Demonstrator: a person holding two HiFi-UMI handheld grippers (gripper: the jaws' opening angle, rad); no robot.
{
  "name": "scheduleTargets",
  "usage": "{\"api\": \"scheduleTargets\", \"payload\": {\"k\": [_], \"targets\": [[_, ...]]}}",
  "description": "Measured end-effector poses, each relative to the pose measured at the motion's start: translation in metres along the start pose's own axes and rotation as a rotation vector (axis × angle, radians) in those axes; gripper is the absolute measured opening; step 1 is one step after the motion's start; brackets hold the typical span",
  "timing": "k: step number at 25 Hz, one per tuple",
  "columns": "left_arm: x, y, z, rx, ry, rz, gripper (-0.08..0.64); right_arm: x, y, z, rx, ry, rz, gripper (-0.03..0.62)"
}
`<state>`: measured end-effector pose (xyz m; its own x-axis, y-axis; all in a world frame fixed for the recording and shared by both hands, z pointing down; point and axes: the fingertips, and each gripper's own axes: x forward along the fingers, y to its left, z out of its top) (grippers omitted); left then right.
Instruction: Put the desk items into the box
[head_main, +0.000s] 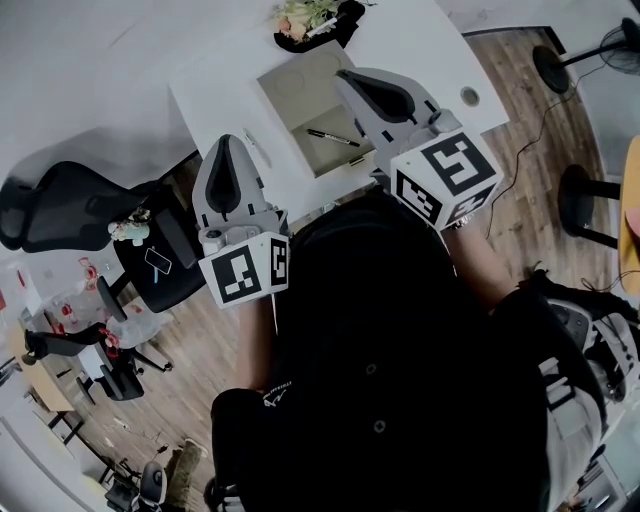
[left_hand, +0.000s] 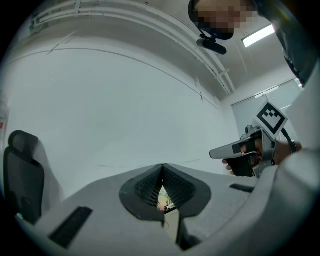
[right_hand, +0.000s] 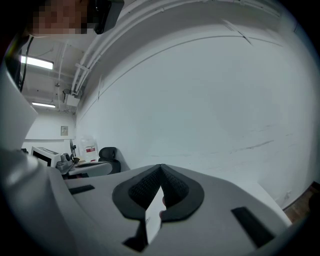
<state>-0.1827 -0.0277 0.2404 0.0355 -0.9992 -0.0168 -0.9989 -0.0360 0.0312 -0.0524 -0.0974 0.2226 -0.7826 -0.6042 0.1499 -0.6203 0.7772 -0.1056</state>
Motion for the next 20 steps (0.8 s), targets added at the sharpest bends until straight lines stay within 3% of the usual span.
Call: {"api": "scheduleTargets", "payload": {"k": [20], "targets": [[0.009, -0.008, -0.005, -0.001, -0.007, -0.038, 0.008, -0.003, -0.011, -0.003, -0.007, 0.004, -0.040, -0.002]]}}
